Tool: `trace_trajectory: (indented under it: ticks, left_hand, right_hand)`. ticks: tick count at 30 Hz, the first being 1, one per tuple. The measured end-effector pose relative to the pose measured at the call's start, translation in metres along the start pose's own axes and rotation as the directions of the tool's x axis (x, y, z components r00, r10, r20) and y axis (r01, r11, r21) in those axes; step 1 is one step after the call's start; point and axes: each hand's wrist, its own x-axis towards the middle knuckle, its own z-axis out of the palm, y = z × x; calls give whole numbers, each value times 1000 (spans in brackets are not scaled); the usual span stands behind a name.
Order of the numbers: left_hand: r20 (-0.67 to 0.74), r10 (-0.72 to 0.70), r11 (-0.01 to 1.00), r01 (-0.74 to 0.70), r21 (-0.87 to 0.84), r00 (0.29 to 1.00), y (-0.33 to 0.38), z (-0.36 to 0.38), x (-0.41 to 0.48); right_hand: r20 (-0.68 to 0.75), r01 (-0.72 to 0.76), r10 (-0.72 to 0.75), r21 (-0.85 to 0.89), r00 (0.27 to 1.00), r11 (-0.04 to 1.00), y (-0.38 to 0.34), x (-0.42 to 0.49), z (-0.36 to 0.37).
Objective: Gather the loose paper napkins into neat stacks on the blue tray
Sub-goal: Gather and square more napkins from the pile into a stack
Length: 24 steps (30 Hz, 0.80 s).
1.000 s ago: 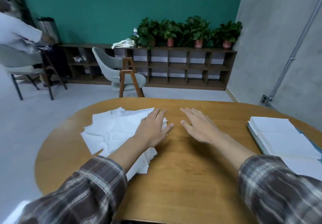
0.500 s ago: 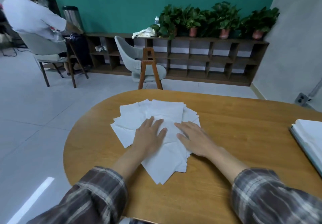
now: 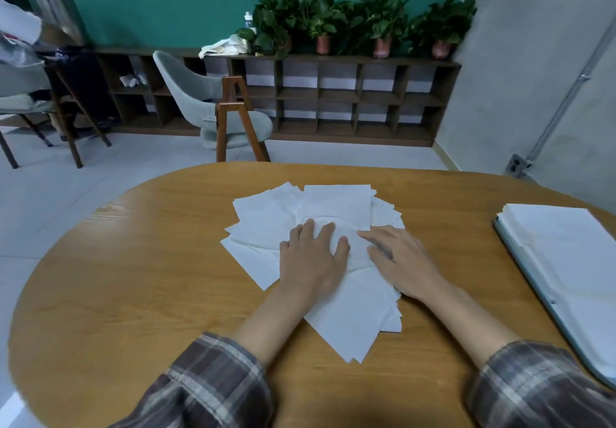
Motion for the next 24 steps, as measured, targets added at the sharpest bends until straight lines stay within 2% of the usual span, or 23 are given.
trace_trajectory:
  ticks: [5,9,13,18,24]
  left_hand:
    - [-16,23,1000,-23,1,1000,8,-6,-3]
    - [-247,74,990,-101,-96,966,-2,-9,4]
    - [-382,91,943,-203,-265,920,-20,1,19]
    - [-360,-10,885,-160,-437,933,-24,4,27]
    - [-335,-118,690,-165,-704,935,-23,-11,30]
  right_hand:
    - [-131,25,-9,122,991,992,11,-3,0]
    - [-285,-11,117,349,952,937,7,1,-4]
    - [-251,-59,212,505,945,861,4,10,-3]
    - [-363,34,208,559,908,828,1,8,-3]
    - [-376,128,196,683,906,719,-6,6,-4]
